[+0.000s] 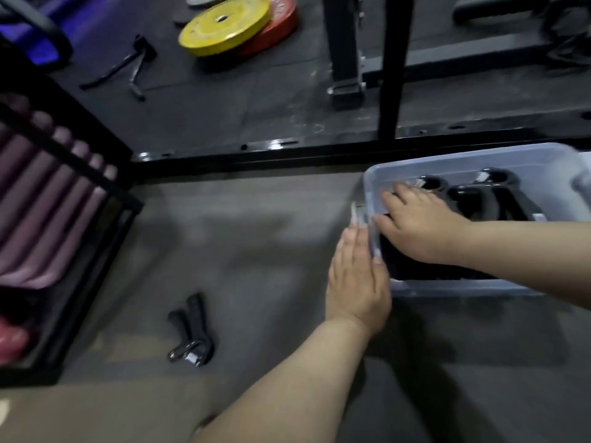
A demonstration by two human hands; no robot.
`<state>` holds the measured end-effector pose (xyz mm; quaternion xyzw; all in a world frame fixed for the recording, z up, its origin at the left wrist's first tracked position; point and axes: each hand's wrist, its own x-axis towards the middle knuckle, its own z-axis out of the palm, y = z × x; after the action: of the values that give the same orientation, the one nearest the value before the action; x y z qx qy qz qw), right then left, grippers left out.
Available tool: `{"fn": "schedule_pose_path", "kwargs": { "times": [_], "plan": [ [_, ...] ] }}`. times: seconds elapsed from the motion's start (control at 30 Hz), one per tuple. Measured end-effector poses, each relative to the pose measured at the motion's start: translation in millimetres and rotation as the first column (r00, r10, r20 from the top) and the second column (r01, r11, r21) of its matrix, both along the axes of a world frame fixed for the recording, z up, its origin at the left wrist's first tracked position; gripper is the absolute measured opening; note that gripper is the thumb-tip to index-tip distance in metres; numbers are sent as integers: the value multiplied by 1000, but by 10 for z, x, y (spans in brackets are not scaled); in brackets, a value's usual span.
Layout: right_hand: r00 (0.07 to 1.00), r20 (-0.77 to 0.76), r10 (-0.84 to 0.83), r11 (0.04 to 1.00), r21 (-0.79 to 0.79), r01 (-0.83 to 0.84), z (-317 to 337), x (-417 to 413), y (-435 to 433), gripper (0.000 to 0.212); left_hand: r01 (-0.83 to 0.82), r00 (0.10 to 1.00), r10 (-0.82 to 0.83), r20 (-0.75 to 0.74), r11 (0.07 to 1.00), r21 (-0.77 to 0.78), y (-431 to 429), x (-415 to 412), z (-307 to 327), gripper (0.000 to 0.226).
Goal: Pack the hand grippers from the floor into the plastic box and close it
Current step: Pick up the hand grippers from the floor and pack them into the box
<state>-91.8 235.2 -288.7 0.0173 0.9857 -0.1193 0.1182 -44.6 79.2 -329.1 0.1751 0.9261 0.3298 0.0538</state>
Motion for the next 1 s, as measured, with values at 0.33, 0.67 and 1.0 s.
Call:
{"fn": "schedule_pose_path", "kwargs": {
  "times": [0.33,0.67,1.0],
  "plan": [
    [993,-52,-108,981,154,115,-168,-166,-352,74,-412,785,600,153,691,-594,-2066,-223,-420,52],
    [992,-127,-19,960,274,53,-222,-146,-349,71,-536,473,779,412,625,-567,-2933,-16,-676,78],
    [999,-46,-2,959,284,15,-145,-138,-388,70,-361,587,744,320,594,-719,-2570,41,-810,58]
  ]
}}
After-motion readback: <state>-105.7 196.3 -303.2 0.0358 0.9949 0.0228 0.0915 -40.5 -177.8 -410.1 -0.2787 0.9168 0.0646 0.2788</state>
